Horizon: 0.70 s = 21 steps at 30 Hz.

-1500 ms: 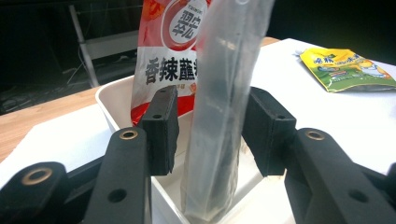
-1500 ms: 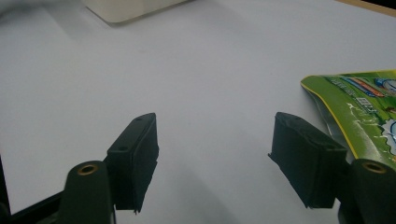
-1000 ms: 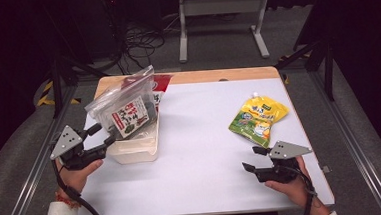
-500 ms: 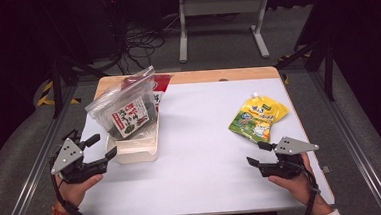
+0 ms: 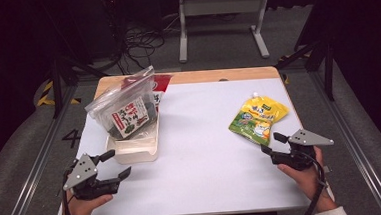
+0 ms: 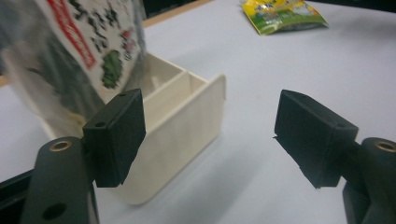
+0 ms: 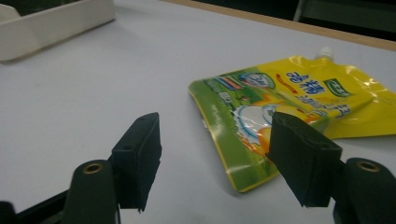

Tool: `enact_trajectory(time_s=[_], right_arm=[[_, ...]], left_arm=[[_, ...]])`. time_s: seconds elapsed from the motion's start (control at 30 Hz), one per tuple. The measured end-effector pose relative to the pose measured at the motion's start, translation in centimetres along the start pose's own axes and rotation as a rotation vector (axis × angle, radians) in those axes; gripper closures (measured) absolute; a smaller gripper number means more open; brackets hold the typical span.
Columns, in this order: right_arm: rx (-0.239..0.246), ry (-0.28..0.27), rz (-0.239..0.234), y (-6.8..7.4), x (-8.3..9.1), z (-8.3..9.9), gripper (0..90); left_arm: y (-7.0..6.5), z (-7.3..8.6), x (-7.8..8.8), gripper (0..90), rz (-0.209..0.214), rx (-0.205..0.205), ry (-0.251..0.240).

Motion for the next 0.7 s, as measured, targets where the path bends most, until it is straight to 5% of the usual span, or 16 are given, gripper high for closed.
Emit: enact_trajectory(time_s=[0.37, 0.7], right_arm=[[-0.11, 0.051, 0.053, -3.9, -3.0, 1.0, 42.7], [-0.192, 0.098, 0.089, -6.3, -5.4, 2.1, 33.3]], left_arm=[[-3.2, 2.6, -2.9, 24.7, 0.107, -0.036, 0.121], [-4.6, 3.3, -4.0, 23.9, 0.156, -0.079, 0.166]])
Point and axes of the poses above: each handheld gripper's, and its own axes: x roughly backward along the jaws, z roughly out of its underside, y roughly to its left, the point moved 10 cm from there along -x, roughly forward along the jaws, and after that the axes turned 3 degrees about x, right-handed, at the moved point
